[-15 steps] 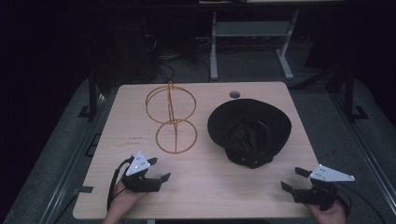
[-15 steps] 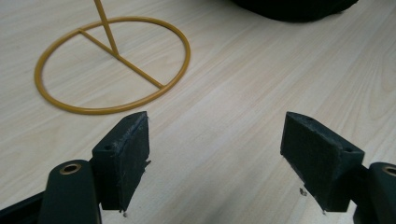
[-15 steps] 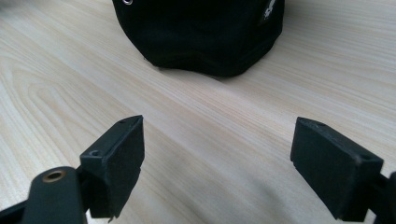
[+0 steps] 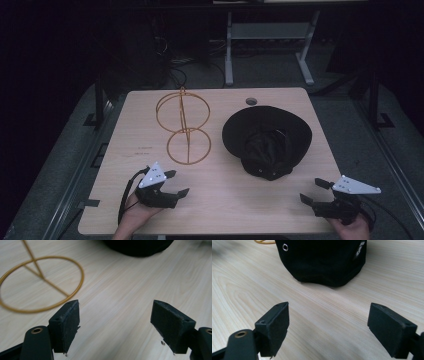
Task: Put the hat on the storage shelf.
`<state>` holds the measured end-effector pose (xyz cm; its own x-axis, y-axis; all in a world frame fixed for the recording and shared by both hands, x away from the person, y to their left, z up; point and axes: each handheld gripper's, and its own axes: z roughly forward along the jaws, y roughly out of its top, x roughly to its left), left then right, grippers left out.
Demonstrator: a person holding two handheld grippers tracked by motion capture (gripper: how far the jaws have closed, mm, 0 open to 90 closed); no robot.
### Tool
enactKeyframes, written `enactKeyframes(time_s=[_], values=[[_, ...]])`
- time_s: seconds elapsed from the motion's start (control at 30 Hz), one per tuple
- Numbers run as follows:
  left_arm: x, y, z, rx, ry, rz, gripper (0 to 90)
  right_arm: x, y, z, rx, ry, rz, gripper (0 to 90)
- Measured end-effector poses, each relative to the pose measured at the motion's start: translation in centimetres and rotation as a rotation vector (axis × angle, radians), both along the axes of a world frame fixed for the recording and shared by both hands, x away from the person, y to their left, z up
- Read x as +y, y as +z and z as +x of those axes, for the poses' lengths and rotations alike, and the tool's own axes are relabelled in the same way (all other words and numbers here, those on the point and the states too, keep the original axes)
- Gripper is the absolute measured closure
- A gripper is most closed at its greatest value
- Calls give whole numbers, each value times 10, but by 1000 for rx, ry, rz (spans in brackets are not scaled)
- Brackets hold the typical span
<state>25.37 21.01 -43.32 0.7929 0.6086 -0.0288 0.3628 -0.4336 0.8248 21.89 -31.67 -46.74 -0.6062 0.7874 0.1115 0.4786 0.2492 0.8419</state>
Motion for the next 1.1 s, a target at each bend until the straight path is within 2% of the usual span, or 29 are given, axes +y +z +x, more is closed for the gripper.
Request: enactKeyframes(time_s=[0.03, 0.2, 0.37, 0.7, 0.87, 0.93, 1.07, 1.1], values=[[-7, 6, 1, 10, -20, -4, 231, 1, 0, 0, 2, 2, 3, 170], [-27, 28, 6, -37, -73, -2, 232, 1, -1, 0, 3, 7, 1, 171], [-51, 44, 12, -54, -130, -5, 234, -1, -1, 0, 9, 10, 7, 170], [-102, 64, 29, -92, -222, 23, 245, 2, 0, -1, 2, 24, 9, 170], [-124, 75, 40, -113, -250, 45, 254, 2, 0, -1, -3, 28, 13, 170], [-131, 77, 47, -109, -265, 52, 255, 2, 0, -1, -4, 27, 16, 170], [-146, 75, 61, -89, -285, 103, 261, 1, 1, -2, -7, 27, 19, 170], [-146, 75, 61, -89, -285, 103, 261, 1, 1, -2, -7, 27, 19, 170]])
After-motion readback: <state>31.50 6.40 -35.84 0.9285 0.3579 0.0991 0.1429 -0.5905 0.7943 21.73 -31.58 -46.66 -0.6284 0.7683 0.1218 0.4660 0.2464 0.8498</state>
